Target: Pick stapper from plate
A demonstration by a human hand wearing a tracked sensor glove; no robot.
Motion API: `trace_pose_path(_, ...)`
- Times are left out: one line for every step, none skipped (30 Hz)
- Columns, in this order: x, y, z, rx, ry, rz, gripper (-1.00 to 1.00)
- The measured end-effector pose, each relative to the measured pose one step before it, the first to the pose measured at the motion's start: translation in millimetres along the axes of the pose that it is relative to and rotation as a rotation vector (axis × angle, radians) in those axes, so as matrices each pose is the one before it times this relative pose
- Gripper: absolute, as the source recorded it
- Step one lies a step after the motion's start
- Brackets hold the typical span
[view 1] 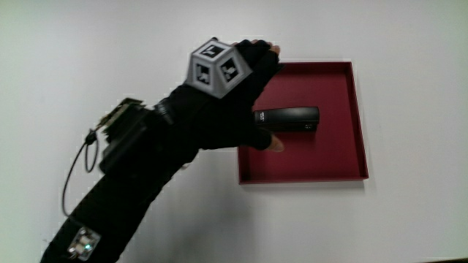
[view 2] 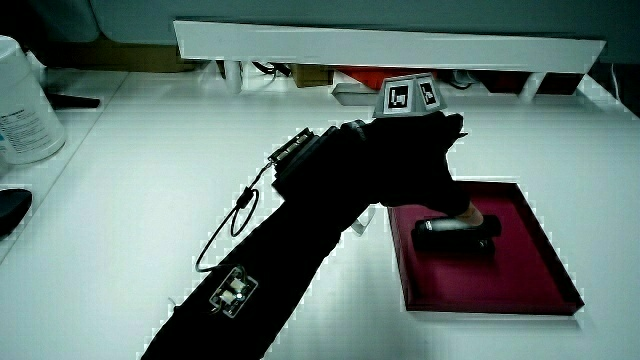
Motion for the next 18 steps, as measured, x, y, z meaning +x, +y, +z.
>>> trace_pose_path(-0.7,4.66,-2.88,-0.00631,-0.00367,0.01299,0.0)
trace_pose_path(-0.96,5.64,-3.37,-0.00251,0.01466,-0.00079,0.0)
trace_pose_path(-0.42,4.34,-2.73,-0.00311,0.00227,0.00787,0.0)
trace_pose_path(-0.63,4.81,-2.67,-0.00556,0.00653,-0.00077,0.0)
trace_pose_path(-0.27,3.53,-2.22,-0.00947,-0.00918,0.01437,0.0)
trace_pose_path(-2.5,6.65,-4.38,-0.01134,-0.00359,0.00818,0.0)
trace_pose_path(-1.0,4.35,-2.67,-0.00731,0.00371,0.0125,0.0)
trace_pose_path(-0.82,3.45,-2.22,-0.01196,-0.00342,0.00821,0.0)
trace_pose_path(-1.69,4.11,-2.81,-0.00852,-0.0049,0.00805,0.0)
trace_pose_path(-1.77,4.69,-3.42,-0.00548,-0.0015,0.0062,0.0)
trace_pose_path(-1.51,4.99,-3.73,-0.00954,-0.00481,0.00597,0.0)
trace_pose_path(0.14,3.01,-2.33,-0.00161,0.00384,0.00042,0.0)
trace_pose_path(-0.45,3.69,-3.21,-0.00726,-0.00229,0.00544,0.0)
trace_pose_path(0.38,2.13,-2.64,-0.00708,-0.00262,0.00235,0.0)
trace_pose_path(-1.05,4.43,-4.11,0.00011,0.00397,-0.00422,0.0)
trace_pose_path(0.62,0.79,-2.28,-0.00638,-0.00056,0.01453,0.0)
trace_pose_path(-0.55,3.78,-3.61,-0.00574,0.00447,-0.00524,0.0)
trace_pose_path(0.24,2.22,-2.84,-0.00185,0.00247,0.00134,0.0)
